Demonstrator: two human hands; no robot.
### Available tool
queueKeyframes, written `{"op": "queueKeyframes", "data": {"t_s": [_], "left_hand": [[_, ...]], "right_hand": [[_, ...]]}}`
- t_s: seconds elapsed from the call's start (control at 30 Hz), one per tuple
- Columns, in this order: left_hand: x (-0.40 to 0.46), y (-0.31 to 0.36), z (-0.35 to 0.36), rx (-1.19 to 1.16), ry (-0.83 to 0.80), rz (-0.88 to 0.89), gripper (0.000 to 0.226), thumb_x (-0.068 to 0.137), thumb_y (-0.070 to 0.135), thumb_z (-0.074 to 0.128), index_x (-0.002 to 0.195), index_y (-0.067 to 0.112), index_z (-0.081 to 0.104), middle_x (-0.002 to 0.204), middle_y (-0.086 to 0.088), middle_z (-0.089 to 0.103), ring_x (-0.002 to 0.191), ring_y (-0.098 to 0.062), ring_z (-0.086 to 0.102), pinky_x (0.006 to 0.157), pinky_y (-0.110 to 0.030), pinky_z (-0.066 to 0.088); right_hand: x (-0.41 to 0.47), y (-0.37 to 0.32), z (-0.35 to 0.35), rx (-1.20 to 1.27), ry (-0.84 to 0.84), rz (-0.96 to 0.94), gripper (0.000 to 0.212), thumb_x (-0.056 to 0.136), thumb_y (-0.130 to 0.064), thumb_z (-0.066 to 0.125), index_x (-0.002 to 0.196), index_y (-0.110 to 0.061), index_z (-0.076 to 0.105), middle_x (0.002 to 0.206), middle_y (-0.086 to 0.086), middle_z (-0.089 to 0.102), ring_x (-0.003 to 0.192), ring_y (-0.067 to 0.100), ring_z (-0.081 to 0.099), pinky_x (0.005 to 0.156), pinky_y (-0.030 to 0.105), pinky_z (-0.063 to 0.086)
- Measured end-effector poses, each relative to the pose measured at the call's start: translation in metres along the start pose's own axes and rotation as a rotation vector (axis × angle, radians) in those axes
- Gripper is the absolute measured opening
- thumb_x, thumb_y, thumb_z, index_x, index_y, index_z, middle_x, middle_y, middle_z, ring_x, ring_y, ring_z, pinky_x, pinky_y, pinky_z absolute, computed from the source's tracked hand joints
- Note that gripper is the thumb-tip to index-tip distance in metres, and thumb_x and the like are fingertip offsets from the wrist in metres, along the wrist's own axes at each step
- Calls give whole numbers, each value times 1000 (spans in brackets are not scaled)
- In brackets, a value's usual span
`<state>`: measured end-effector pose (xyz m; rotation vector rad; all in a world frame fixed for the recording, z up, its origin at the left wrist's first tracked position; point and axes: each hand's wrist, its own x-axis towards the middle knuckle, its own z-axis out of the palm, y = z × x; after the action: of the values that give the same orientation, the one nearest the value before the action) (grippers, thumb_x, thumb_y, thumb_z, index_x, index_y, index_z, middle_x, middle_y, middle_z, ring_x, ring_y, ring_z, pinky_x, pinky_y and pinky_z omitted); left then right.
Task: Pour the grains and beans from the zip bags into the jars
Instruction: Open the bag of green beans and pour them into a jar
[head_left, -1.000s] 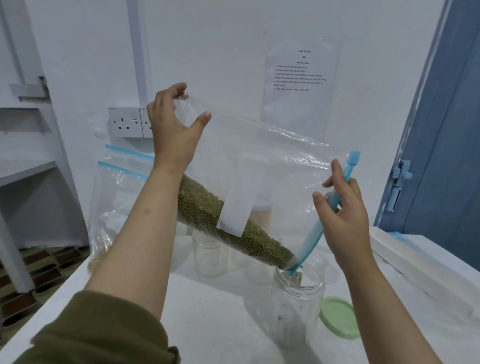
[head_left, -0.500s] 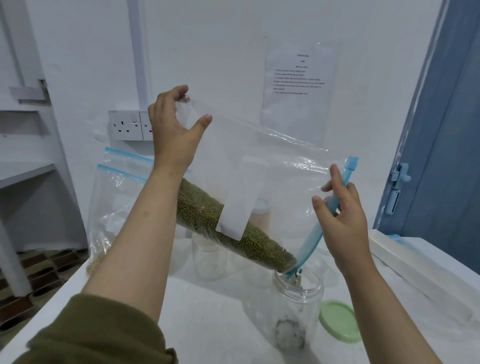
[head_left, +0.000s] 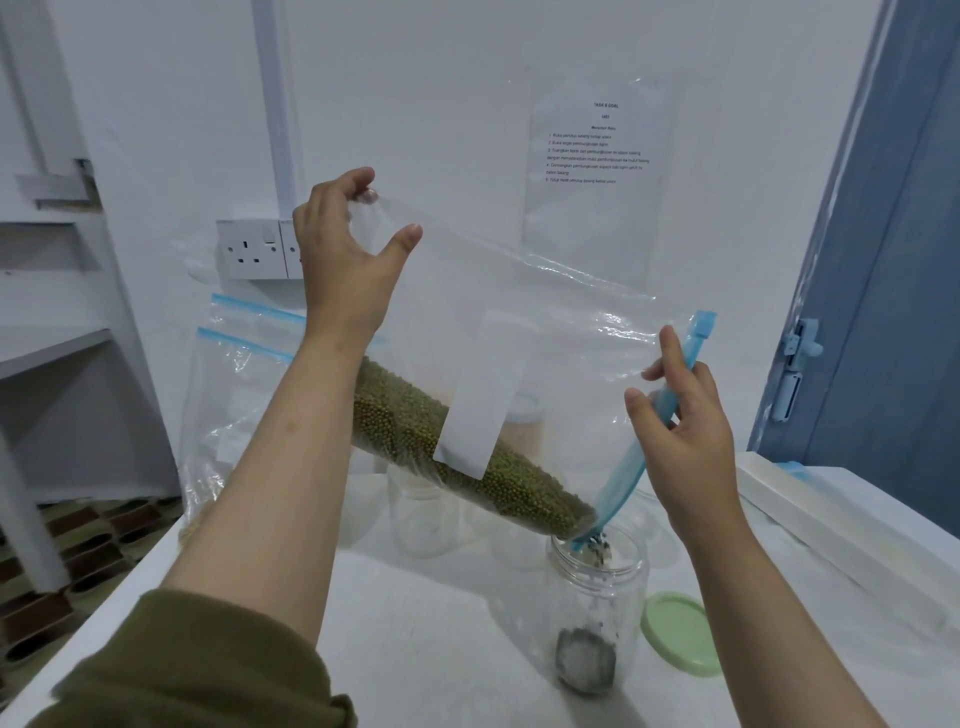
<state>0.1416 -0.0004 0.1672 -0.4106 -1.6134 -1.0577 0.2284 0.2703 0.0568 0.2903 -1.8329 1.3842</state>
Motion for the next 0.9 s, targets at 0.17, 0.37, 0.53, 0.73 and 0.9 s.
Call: {"op": "queueKeyframes", "data": {"t_s": [0.17, 0.37, 0.53, 0.73, 0.9], "left_hand": [[0, 0, -3, -1, 2, 4, 56, 83, 31, 76, 132, 19, 53, 107, 26, 48, 112, -12, 42, 95, -12, 35], [-1, 1, -5, 0, 1, -5, 55, 84, 30, 76, 132, 19, 52, 106, 26, 48, 114, -13, 42, 97, -14, 35], [-3, 2, -7, -8, 4, -12, 55, 84, 30, 76, 132, 20, 52, 106, 28, 47, 113, -12, 41, 97, -14, 36], [-4, 3, -8, -12, 4, -14, 56, 84, 31, 75, 133, 18, 52, 107, 25, 48, 113, -11, 40, 97, -13, 35], [-4, 6, -8, -7, 10, -7, 56, 84, 32, 75, 133, 18, 52, 107, 24, 48, 111, -11, 40, 95, -12, 35]], "right_hand": [[0, 0, 1, 2, 1, 0, 57, 99, -8, 56, 146, -33, 39, 104, -10, 47, 87, -4, 48, 79, 9, 42], [0, -3, 0, -3, -4, -8, 56, 99, -9, 55, 147, -33, 39, 103, -10, 47, 87, -5, 48, 78, 8, 42], [0, -4, 0, 0, 10, -14, 56, 99, -7, 55, 148, -29, 40, 104, -8, 47, 90, -5, 47, 79, 6, 39], [-1, -5, -2, 16, 6, -20, 56, 99, -6, 55, 149, -27, 40, 103, -7, 47, 89, -6, 47, 78, 7, 40], [-2, -5, -3, 24, 7, -13, 56, 99, -5, 55, 149, -26, 41, 103, -8, 46, 90, -6, 47, 79, 7, 40]]}}
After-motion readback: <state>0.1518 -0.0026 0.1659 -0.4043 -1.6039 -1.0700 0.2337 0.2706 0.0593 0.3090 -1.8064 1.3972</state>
